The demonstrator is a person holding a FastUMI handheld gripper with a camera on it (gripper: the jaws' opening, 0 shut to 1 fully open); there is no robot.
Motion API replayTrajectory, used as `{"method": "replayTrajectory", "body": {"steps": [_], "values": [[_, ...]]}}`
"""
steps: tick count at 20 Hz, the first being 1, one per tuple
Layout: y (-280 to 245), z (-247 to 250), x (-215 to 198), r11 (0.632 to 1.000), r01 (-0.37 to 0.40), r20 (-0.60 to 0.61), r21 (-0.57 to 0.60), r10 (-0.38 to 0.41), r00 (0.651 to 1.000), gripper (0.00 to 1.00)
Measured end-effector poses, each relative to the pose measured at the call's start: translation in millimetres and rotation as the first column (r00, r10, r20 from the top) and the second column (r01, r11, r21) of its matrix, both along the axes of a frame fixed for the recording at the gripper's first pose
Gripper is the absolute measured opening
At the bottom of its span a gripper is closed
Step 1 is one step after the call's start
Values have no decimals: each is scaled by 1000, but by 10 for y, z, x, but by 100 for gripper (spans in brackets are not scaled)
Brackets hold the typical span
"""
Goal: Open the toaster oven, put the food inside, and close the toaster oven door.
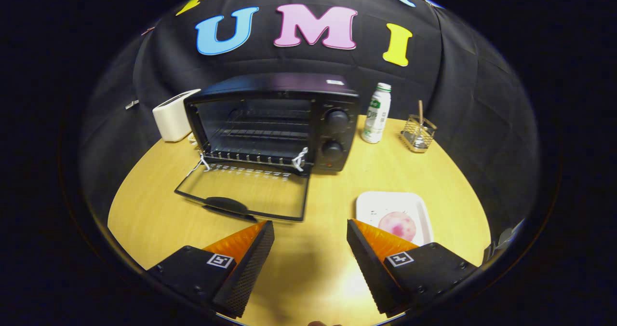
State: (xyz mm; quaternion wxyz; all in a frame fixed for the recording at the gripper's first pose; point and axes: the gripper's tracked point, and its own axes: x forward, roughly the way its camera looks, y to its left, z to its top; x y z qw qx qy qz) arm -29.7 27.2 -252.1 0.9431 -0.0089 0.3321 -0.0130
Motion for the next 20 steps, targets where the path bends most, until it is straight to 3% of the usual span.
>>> {"method": "replayTrajectory", "body": {"steps": [4,11,16,20], "values": [[-746,140,-28,998,48,-5,-29,-48,999,99],[-1565,-51,-119,988,127,-144,83,-114,983,99],[-1916,-465,-171,975,178,-321,130,-129,938,100],[-2077,-845,-88,981,158,-421,112,-97,902,100]]}}
